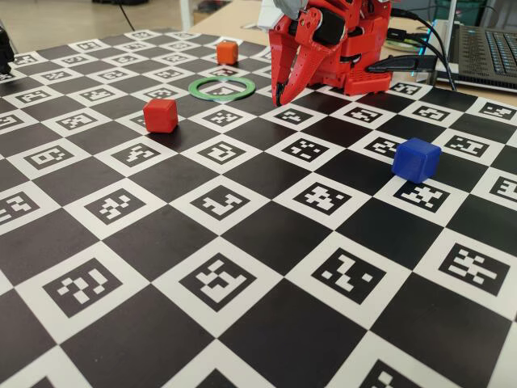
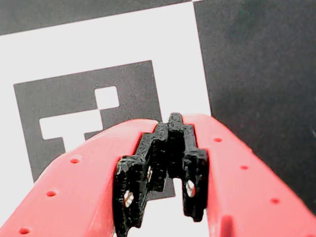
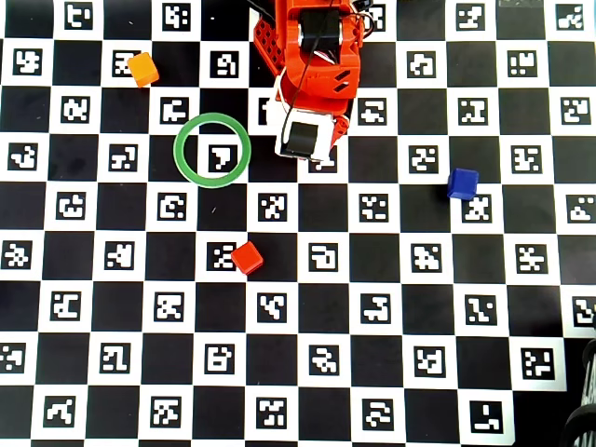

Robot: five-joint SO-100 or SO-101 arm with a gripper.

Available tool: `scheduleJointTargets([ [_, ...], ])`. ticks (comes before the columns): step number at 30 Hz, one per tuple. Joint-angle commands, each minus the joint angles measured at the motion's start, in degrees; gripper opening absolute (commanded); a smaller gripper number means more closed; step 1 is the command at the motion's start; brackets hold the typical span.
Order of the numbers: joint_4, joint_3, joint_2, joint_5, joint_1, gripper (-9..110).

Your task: Grab the red cube then put it in the green circle then put the blue cube on top and finally the orange cube on top

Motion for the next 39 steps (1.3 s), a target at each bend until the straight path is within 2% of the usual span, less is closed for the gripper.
scheduleJointTargets([
  [1,2.90,2.55,2.90,-0.53,0.18,-6],
  [5,2.90,2.55,2.90,-1.05,-0.62,-6],
  [10,3.34,2.55,2.90,-4.22,-7.82,-6],
  [18,3.52,2.55,2.90,-4.57,-7.91,-6],
  [22,-2.20,2.37,2.90,5.27,-7.03,-6],
  [24,-3.34,-0.62,2.90,14.06,-5.71,-6],
  [30,4.39,-21.62,1.05,32.43,-7.21,-6],
  [34,4.57,-34.80,-14.94,39.99,-5.54,-6],
  [39,4.13,-51.15,-41.75,42.71,4.48,-3],
])
